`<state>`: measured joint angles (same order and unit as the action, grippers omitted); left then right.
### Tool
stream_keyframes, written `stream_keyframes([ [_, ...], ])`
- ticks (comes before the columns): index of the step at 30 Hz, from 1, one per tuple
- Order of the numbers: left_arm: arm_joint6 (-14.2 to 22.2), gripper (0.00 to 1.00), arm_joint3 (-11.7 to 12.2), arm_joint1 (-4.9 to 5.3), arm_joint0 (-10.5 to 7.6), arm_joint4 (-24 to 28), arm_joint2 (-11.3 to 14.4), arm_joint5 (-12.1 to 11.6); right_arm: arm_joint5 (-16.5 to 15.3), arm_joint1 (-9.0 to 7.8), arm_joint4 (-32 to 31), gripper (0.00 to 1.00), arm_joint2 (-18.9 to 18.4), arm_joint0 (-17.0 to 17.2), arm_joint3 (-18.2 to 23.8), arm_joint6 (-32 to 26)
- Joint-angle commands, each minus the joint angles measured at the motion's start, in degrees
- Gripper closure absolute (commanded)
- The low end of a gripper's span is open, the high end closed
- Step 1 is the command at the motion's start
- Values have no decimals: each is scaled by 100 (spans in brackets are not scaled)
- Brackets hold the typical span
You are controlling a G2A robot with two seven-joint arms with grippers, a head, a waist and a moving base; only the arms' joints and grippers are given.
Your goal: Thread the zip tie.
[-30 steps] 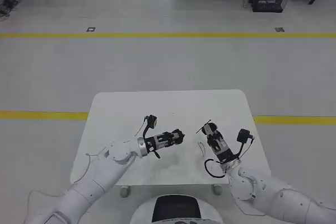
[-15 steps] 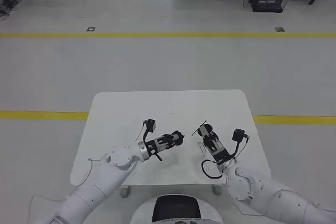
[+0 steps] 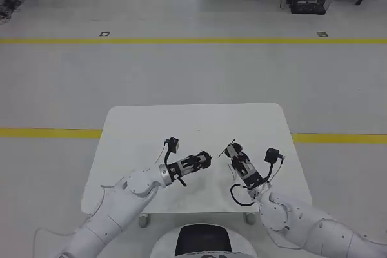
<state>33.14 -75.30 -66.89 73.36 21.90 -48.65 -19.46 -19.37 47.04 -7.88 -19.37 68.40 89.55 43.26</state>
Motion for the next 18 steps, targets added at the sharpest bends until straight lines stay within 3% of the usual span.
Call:
stream_keyframes([
  [1,-91,100,-70,6,34,-134,-34,-2,-11,28,-26,100,-89,54,0,-116],
  [8,-70,100,-264,19,210,-296,-240,-2,-11,147,-105,100,-349,224,-23,-324],
  [18,-70,100,-264,19,210,-296,-240,-2,-11,208,-223,100,-502,316,46,-388],
])
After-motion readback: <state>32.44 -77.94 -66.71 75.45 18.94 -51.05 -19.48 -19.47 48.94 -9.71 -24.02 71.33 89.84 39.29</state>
